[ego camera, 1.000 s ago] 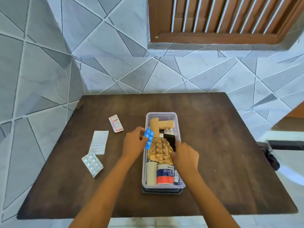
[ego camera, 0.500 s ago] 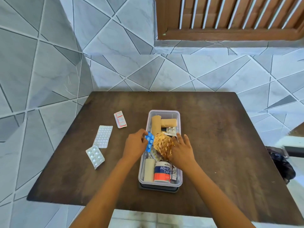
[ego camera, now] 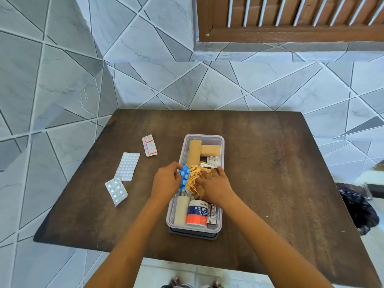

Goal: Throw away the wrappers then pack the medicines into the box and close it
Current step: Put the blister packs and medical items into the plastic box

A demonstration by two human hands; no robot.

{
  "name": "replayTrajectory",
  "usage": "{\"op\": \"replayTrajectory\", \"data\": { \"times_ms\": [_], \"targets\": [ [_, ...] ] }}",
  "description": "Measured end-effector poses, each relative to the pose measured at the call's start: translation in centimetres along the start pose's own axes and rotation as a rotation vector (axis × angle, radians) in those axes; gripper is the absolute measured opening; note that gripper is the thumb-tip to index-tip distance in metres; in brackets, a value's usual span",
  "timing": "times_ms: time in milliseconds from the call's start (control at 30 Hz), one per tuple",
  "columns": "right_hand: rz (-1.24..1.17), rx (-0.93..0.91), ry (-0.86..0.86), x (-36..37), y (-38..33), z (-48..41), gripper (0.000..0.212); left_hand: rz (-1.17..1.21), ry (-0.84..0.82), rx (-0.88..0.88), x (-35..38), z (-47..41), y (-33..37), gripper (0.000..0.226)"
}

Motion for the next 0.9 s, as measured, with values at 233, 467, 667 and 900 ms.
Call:
{"op": "replayTrajectory", "data": {
  "times_ms": [233,467,667,900],
  "targets": [
    [0.035,-0.055,-0.032,-0.1,0.7,0.1,0.05,-0.258,-0.038,0.0,0.3,0.4,0.5,0.024],
    [-0.231,-0.029,0.197,0.1,1.8,1.3,0.047,-0.584,-0.098,-0.01,1.6,1.3,1.2,0.024],
    [-0.375,0.005,0.344,-1.8,1.1,1.2,0.039,-0.313,-0.005,-0.031,-1.3,1.0,-0.4,0.023],
    [-0.53,-0.032,0.49,-5.5,-3.5,-3.0,0.033,-0.259,0.069,-0.239,-6.1,-1.2,-7.4,0.019]
  ]
}}
Point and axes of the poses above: each hand's wrist, its own z-axis away from the middle knuckle, its own x-axis out of the palm, y = z × x, the point moved 4 cm from there along -z, towards the middle knuckle, and after that the axes turned 1 degree about x, right-handed, at the moved point
